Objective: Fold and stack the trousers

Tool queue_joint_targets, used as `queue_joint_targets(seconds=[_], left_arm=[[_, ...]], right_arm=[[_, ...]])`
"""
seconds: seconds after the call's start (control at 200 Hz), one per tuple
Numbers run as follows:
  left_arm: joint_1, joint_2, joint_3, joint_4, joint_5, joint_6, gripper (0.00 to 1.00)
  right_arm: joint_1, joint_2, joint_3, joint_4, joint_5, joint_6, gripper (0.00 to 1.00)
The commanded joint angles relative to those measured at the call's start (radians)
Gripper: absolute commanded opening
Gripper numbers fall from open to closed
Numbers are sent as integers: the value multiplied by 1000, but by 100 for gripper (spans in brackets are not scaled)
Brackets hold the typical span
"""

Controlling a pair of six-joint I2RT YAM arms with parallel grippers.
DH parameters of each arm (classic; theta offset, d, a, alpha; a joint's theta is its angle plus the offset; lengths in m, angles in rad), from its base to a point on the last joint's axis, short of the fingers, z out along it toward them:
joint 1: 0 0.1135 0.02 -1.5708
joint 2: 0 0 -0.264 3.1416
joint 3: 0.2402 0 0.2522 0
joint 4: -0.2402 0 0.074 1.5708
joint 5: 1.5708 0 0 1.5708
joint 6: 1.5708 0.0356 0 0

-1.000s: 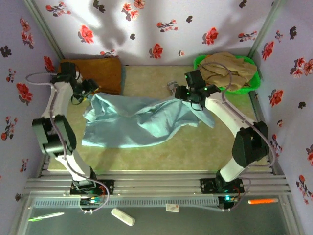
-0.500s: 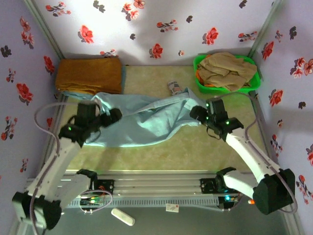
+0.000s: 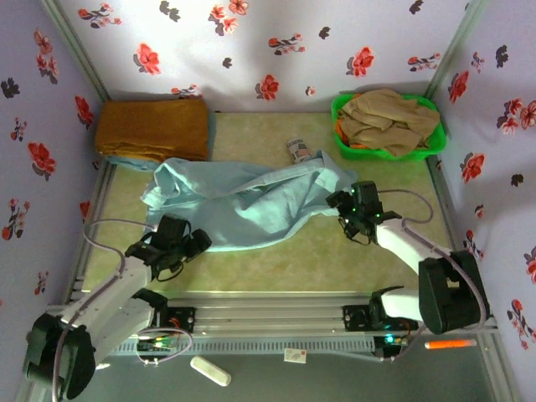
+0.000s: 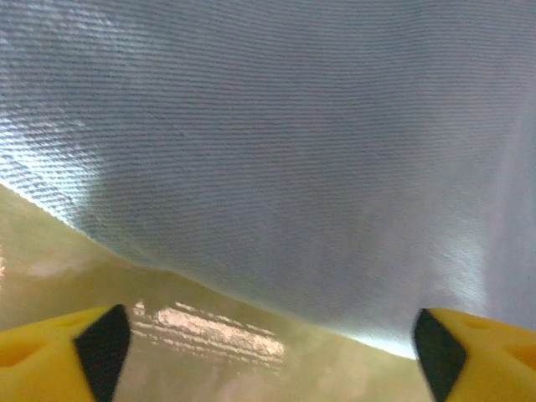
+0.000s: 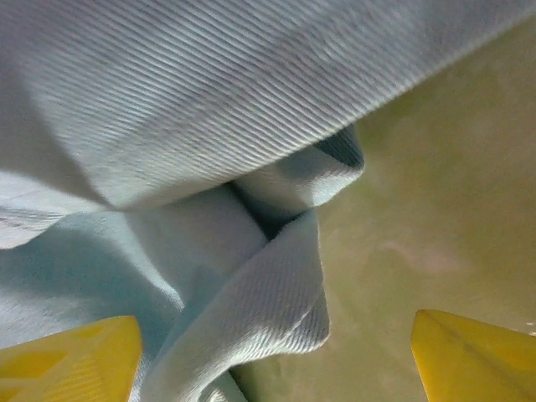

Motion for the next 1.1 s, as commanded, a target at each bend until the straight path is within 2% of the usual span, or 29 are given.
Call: queue_joint_targets(seconds=[0.0,0.09,0.155,0.205,0.21,0.215,0.23,0.305,0.325,0.335,0.375,0.53,0.705,0.84,0.935,1.045,1.07,1.095], left_arm=[[-6,35,-35,111,-50,-46,78],[-5,69,-55,150,-68,-46,59],[-2,79,-57,148,-101,-39,41],[4,75,-53,144,-118,-19,30],[5,74,-53,141,-120,-17,29],[5,73,-51,140,-122,-14,28],[8,69,-45,134,-128,-8,25],[21,47,-17,99,-151,33,10],[26,40,-6,87,-156,45,3],[29,37,-1,83,-157,49,0],[43,26,21,62,-157,72,0],[119,10,148,-34,-136,150,0],[288,12,275,-55,-38,198,0],[392,18,371,-82,-7,219,0],[463,7,418,-112,-2,236,0],[547,-31,421,-135,20,238,0],[563,-41,417,-139,28,238,0],[574,-52,413,-143,34,237,0]], right_arm=[[-4,32,-15,157,-42,113,83],[-7,76,-6,175,-43,117,80],[-17,113,-2,198,-42,115,71],[-31,137,-1,212,-54,116,56],[-35,142,-1,217,-60,115,50],[-35,142,-1,217,-60,115,50],[-44,149,-3,228,-67,112,42],[-65,155,2,237,-78,84,15],[-67,150,8,236,-76,63,8],[-67,147,14,231,-74,52,5],[-67,130,47,178,-65,-1,0],[-57,84,293,-115,-40,-316,0],[-12,137,709,-475,63,-659,0],[78,157,927,-590,115,-768,0],[171,145,989,-636,76,-818,0],[317,137,962,-683,41,-899,14],[345,140,949,-704,24,-915,20],[369,141,926,-717,4,-927,30]])
